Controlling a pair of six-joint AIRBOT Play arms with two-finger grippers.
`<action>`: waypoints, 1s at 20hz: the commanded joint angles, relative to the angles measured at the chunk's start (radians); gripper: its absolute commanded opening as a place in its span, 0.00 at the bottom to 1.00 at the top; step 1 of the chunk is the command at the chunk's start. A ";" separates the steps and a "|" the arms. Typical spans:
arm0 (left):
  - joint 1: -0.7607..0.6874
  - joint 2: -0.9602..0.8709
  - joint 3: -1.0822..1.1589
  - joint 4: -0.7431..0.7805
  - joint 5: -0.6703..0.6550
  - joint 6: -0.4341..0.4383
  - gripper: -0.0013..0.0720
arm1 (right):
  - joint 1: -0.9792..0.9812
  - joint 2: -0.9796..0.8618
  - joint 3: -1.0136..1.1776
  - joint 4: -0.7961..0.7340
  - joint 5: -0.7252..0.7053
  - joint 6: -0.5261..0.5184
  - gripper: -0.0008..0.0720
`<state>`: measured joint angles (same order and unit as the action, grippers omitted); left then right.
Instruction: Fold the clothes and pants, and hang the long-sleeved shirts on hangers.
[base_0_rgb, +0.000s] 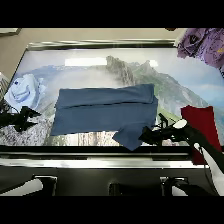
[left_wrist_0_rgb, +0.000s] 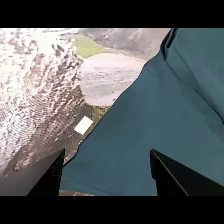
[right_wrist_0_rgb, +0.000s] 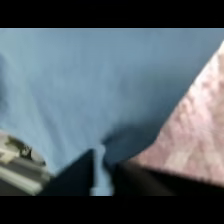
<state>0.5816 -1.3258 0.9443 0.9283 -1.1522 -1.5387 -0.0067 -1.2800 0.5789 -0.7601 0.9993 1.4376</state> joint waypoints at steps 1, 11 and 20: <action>0.002 0.000 -0.019 -0.001 -0.010 0.047 0.86 | 0.017 -0.014 0.004 0.071 -0.029 -0.036 0.05; -0.015 -0.058 -0.168 -0.005 -0.008 0.171 0.86 | 0.017 0.034 0.010 0.068 -0.020 -0.027 0.05; -0.109 -0.134 -0.166 -0.006 -0.022 0.197 0.16 | 0.017 0.074 0.010 0.067 -0.012 -0.027 0.05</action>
<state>0.4961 -1.4467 0.7765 0.9249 -1.1629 -1.3487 0.0097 -1.2259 0.5880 -0.6918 0.9871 1.4109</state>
